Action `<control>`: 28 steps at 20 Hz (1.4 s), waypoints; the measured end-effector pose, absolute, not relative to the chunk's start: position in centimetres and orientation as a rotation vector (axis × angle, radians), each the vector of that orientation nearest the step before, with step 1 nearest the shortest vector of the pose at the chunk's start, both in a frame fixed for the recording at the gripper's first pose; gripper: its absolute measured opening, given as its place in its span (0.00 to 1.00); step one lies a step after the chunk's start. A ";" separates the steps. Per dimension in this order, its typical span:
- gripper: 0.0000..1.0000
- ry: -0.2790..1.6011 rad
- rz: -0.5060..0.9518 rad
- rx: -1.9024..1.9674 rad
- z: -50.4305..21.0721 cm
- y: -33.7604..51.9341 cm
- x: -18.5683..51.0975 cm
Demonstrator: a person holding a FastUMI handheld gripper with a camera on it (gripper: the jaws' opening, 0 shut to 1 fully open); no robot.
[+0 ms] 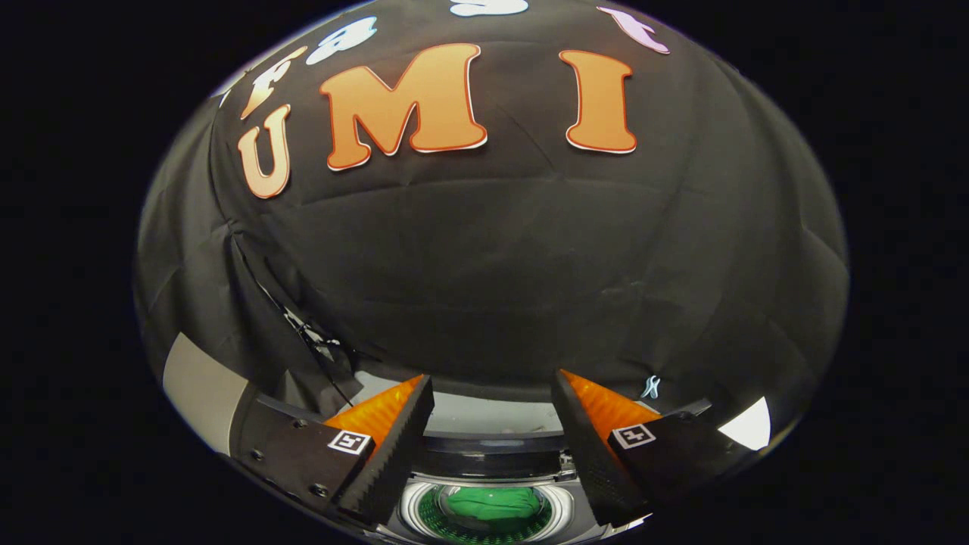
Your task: Put the clothes into the washing machine and then close the washing machine lid.
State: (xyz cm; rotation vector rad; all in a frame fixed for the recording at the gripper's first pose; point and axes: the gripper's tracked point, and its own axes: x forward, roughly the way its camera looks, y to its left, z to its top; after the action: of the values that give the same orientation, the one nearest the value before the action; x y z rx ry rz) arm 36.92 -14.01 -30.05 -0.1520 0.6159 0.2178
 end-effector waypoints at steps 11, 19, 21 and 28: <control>1.00 0.580 0.231 -0.140 -29.8 -14.7 33.9; 1.00 0.583 0.249 -0.140 -30.0 -15.4 30.3; 1.00 0.584 0.252 -0.145 -30.2 -15.6 29.4; 1.00 0.633 0.261 -0.143 -31.1 -16.3 26.3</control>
State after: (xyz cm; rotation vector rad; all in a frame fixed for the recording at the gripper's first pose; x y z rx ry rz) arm 26.28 -16.32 -31.14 -0.1434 0.6332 0.2609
